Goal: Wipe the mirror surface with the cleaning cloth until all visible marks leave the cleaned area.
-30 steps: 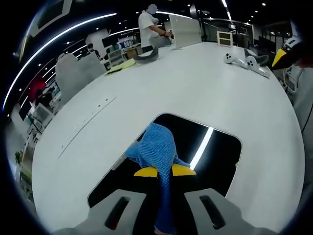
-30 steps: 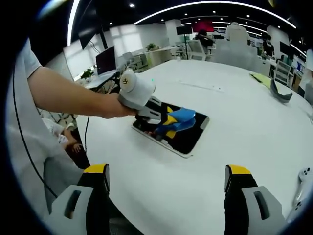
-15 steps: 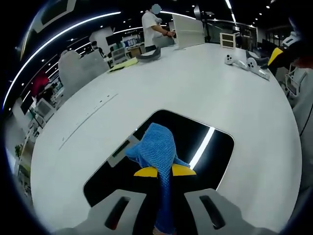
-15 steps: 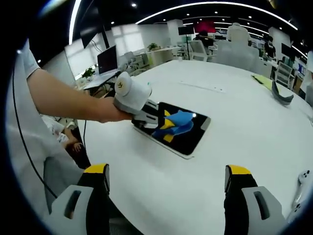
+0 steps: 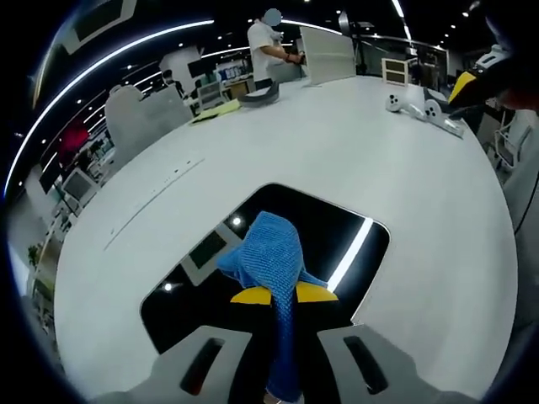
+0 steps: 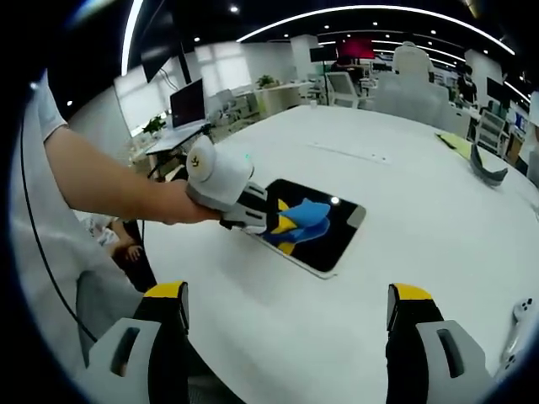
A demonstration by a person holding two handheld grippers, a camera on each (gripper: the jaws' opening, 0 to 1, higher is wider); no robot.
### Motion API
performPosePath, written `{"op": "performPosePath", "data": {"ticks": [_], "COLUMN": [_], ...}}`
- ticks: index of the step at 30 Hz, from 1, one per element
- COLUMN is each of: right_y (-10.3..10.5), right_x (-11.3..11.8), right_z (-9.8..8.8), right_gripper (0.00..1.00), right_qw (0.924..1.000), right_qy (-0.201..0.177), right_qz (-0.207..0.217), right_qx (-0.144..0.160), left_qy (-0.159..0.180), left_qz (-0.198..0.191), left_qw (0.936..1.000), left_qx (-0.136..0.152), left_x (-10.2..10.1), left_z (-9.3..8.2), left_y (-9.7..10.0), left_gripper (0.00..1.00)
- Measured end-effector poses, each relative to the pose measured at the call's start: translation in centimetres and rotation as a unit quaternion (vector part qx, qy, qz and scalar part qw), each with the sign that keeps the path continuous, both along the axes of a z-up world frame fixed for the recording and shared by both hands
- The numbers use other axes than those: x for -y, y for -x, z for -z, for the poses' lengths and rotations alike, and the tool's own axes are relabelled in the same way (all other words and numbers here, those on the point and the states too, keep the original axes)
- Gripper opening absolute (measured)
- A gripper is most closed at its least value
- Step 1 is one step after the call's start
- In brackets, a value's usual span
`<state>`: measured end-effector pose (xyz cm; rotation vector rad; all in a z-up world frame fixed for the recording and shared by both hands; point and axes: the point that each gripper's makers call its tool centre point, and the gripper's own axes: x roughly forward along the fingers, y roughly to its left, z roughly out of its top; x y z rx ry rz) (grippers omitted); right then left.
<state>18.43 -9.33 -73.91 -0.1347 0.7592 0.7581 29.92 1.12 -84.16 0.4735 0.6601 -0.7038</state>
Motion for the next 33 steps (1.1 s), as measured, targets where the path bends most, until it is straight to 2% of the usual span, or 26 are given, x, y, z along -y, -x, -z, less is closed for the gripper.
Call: {"op": "performPosePath", "data": {"ticks": [15,33], "right_y": [0.2,0.3], "right_x": [-0.4,-0.5], "right_z": [-0.1,0.1], "right_gripper": [0.98,0.98], "right_qw": [1.0000,1.0000], "right_qy": [0.000,-0.001], "right_qz": [-0.003,-0.006], "right_qx": [0.002,0.000], "left_qy": [0.006,0.007], "left_qz": [-0.003,-0.002], "left_qw": [1.0000,1.0000], "left_qx": [0.000,0.000], "left_x": [-0.2,-0.2], "left_z": [-0.1,0.0], "left_y": [1.1,1.3], "left_gripper": [0.04,0.04]}}
